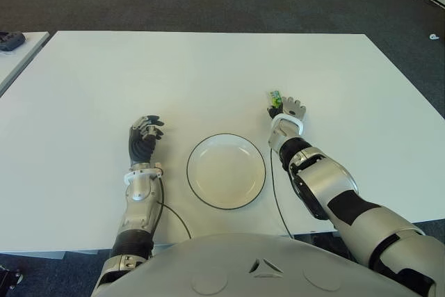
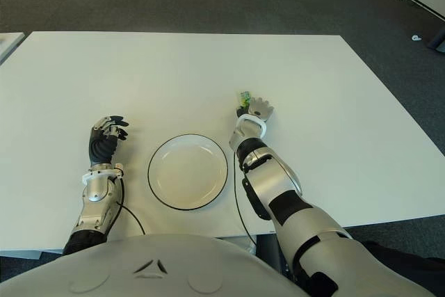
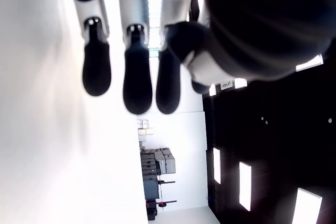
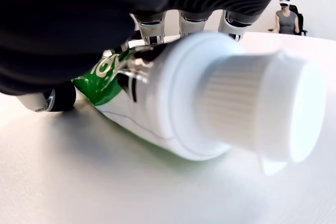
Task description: Put the toothpaste on the table into the plate.
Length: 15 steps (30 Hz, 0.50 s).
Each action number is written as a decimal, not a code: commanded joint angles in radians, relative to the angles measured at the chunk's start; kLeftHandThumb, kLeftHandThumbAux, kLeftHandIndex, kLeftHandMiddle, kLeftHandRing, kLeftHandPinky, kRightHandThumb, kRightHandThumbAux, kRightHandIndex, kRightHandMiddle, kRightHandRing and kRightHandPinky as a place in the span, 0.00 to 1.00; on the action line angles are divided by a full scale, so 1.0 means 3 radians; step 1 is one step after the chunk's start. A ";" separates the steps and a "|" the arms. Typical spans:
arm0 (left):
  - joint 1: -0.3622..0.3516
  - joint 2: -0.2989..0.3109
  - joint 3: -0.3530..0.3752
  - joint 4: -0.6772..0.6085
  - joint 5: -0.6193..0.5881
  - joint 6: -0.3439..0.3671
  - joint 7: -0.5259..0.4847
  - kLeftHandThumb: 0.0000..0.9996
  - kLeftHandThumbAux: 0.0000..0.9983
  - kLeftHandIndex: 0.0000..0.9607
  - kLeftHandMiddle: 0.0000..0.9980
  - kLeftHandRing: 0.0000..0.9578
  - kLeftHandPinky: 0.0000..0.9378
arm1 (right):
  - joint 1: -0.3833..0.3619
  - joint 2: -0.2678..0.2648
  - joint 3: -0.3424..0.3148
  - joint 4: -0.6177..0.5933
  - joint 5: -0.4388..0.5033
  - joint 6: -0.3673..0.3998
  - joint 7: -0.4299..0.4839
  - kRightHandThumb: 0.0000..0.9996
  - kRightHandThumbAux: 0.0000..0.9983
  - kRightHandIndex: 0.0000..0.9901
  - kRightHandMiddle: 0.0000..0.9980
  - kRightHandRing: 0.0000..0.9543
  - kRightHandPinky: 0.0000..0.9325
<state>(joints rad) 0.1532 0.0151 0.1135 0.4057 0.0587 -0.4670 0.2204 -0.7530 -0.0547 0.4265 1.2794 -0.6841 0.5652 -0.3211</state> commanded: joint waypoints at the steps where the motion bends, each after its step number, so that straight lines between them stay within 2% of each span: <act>1: 0.0099 -0.0019 0.0020 0.0101 0.0019 0.0123 0.0030 0.83 0.68 0.42 0.49 0.64 0.64 | 0.0163 -0.0010 0.0055 0.0147 0.0045 0.0058 0.0164 0.55 0.26 0.00 0.00 0.00 0.00; 15: 0.0092 -0.0020 0.0039 0.0067 0.0010 0.0191 0.0033 0.83 0.68 0.42 0.50 0.65 0.64 | 0.0133 -0.0013 0.0120 0.0071 0.0074 0.0083 0.0160 0.54 0.25 0.00 0.00 0.00 0.00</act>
<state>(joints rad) 0.1544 0.0149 0.1176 0.3979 0.0586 -0.4506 0.2204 -0.7554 -0.0578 0.4632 1.2787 -0.6844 0.5668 -0.3156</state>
